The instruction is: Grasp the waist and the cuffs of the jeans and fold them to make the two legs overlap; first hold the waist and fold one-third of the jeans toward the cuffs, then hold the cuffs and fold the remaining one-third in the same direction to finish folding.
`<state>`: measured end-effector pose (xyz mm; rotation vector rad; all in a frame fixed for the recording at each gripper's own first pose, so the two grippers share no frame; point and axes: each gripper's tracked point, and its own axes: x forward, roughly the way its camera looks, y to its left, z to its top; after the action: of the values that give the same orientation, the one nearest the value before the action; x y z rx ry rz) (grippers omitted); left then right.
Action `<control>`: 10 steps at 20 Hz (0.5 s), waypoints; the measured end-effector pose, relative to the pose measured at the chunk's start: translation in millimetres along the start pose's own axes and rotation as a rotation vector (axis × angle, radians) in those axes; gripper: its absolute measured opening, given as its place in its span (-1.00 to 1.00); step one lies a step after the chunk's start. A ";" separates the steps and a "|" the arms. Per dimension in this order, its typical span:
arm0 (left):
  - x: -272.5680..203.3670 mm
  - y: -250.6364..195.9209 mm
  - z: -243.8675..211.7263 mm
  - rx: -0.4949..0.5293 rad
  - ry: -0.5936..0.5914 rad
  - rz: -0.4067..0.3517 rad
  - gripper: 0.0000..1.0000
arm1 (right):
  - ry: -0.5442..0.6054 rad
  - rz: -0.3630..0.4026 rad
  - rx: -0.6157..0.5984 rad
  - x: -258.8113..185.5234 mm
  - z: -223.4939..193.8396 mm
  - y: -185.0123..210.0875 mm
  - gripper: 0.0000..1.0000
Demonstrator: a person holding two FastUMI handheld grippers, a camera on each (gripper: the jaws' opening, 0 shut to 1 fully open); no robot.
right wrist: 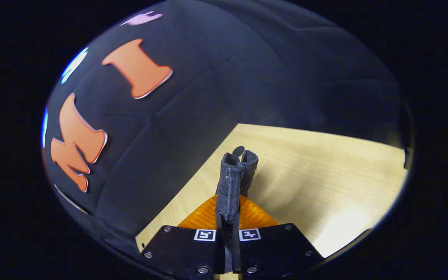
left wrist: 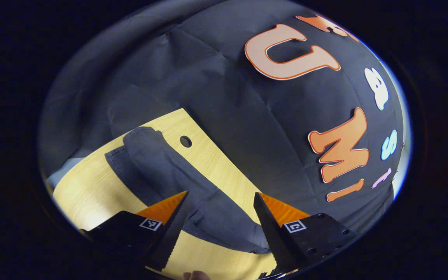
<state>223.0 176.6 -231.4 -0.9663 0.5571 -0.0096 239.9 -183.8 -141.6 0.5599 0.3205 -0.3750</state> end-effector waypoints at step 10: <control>-20.8 54.4 44.5 -0.063 -0.008 -0.033 0.96 | -0.005 0.321 -0.349 -67.0 -76.0 243.5 -0.86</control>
<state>212.6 247.8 -245.0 -1.0364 0.5367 -0.0180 270.0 67.1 -66.2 0.2600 0.2775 -0.0069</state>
